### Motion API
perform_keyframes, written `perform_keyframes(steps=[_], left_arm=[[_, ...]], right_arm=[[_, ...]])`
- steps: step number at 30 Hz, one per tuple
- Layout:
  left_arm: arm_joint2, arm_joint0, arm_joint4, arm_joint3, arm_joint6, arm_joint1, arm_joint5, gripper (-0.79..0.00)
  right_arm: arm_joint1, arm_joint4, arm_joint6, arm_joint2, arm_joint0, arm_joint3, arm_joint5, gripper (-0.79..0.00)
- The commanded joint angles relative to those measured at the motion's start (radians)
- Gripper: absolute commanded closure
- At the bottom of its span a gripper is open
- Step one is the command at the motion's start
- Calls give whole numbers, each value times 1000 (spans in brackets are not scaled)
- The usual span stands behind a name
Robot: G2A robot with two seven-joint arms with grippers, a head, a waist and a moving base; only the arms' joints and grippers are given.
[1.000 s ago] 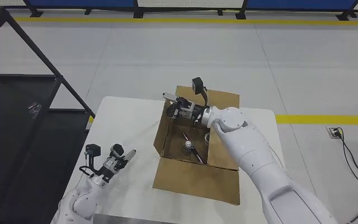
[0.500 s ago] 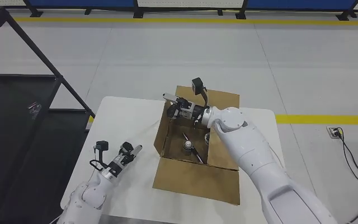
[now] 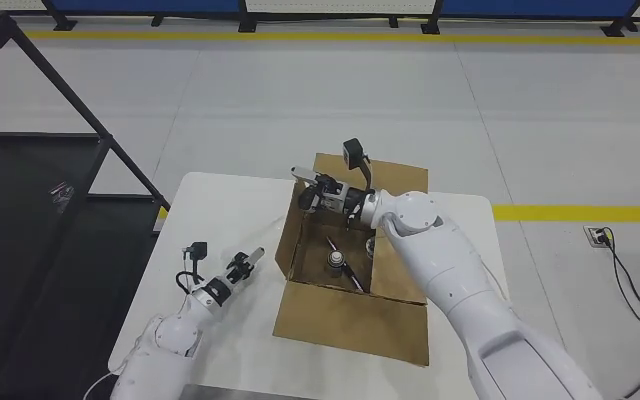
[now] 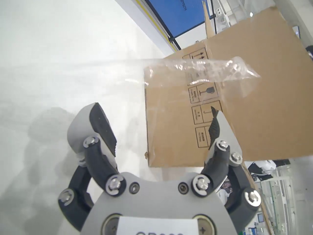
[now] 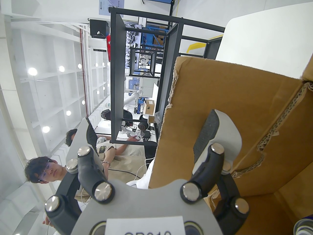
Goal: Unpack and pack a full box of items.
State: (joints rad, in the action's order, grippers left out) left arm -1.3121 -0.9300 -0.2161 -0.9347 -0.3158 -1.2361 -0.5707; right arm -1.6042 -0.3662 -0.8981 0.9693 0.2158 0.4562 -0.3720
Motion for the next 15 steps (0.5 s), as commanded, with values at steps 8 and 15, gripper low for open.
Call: perform_keyframes(steps=[8,15], left_arm=[[48,89,47,98,43,-27,58,-785],[76,141,62,175,70,-45,62,-785]], right_arm=[[2,7,-2,12,5,1,-5,-785],[5,13,-5,23,10,7,-4,-785]])
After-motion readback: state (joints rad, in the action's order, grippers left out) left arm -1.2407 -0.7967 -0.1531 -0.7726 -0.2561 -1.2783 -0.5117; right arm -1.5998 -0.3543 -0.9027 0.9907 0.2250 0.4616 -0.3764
